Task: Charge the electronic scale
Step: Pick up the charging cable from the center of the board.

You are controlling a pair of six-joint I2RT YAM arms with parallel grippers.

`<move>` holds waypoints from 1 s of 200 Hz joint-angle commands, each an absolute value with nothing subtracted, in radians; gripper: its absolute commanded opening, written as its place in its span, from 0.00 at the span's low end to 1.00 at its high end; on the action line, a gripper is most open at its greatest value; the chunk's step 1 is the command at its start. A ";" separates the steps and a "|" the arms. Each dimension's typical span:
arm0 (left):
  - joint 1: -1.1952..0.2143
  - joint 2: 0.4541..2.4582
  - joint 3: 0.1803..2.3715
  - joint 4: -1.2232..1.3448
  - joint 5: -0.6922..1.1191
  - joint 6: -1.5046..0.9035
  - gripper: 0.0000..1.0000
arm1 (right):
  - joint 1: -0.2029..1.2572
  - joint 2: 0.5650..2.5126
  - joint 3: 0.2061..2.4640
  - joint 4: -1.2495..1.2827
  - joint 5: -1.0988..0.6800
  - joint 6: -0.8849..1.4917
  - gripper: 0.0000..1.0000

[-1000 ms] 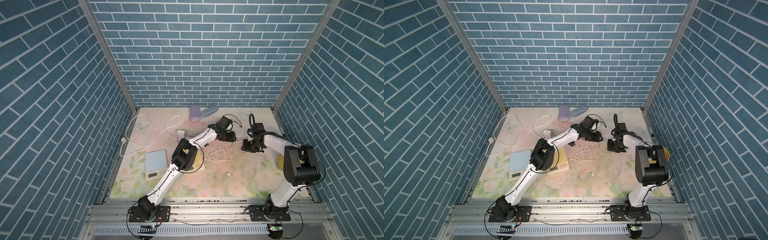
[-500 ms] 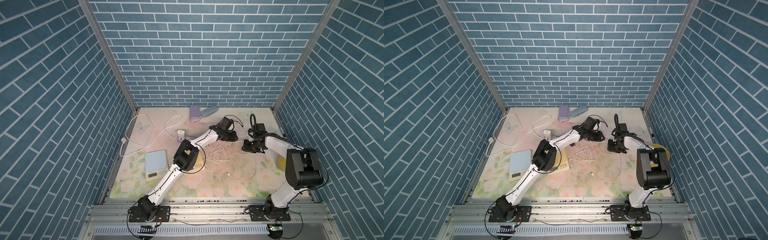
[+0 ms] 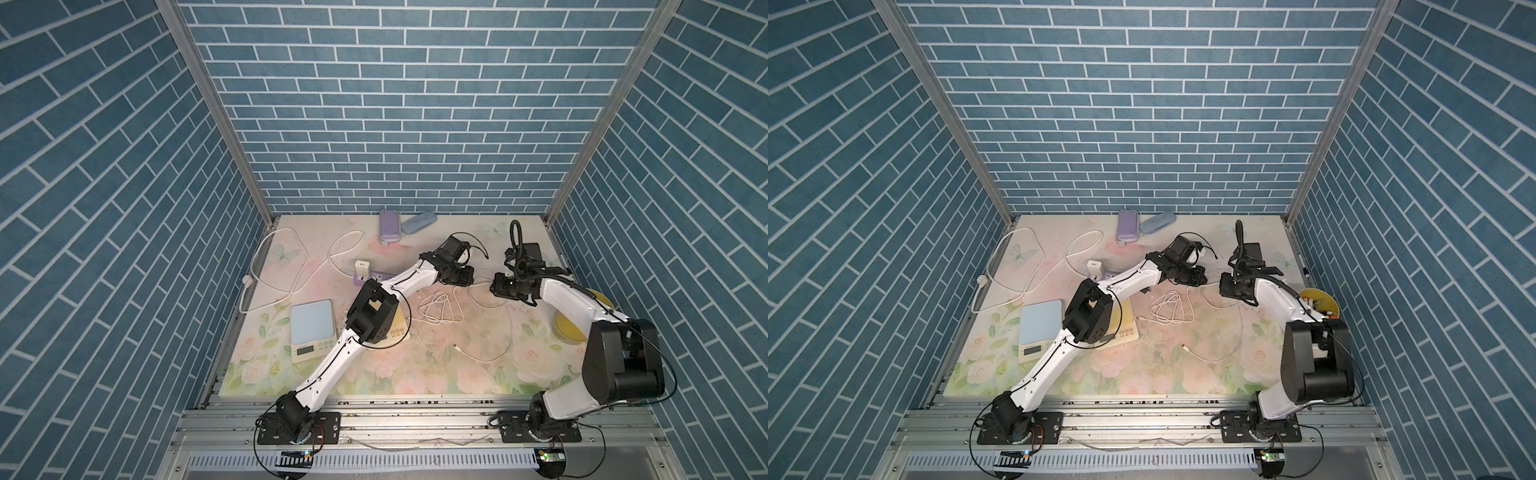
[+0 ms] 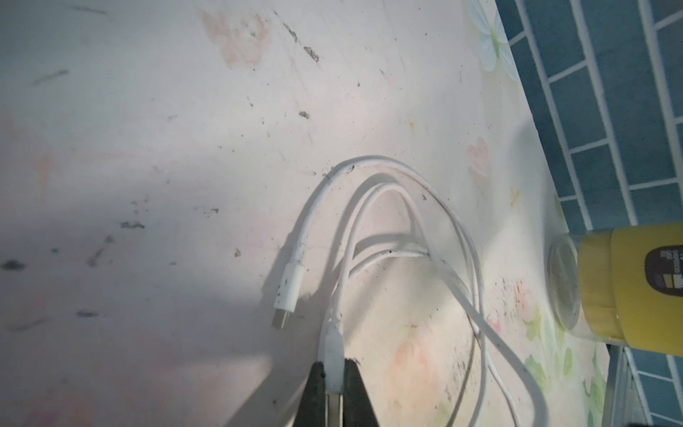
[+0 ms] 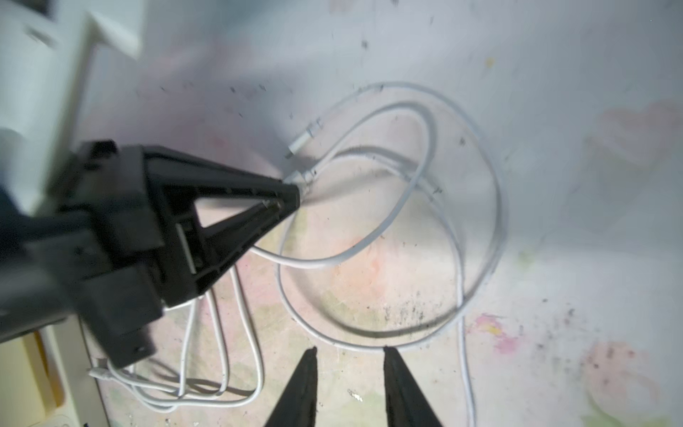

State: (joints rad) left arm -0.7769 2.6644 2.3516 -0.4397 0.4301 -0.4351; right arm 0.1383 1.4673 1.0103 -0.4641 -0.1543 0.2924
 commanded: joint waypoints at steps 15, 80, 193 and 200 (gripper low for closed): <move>-0.760 2.437 2.269 -0.472 0.415 -0.223 0.00 | 0.122 1.293 1.052 -0.459 -0.067 0.340 0.37; -0.679 2.075 1.993 -0.471 0.497 0.023 0.00 | 0.121 1.222 1.115 -0.266 -0.437 0.488 0.50; -0.424 1.738 1.699 -0.644 0.977 0.188 0.00 | 0.339 1.424 1.375 -0.358 -0.870 0.120 0.78; -0.419 1.729 1.694 -0.655 0.990 0.200 0.00 | 0.350 1.459 1.396 -0.362 -0.897 0.118 0.79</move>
State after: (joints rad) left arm -0.4454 1.7786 1.7206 -0.6319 0.8562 0.1558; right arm 0.3084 1.3609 1.3411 -0.3080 -0.7635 0.2424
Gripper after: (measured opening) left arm 0.103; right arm 0.783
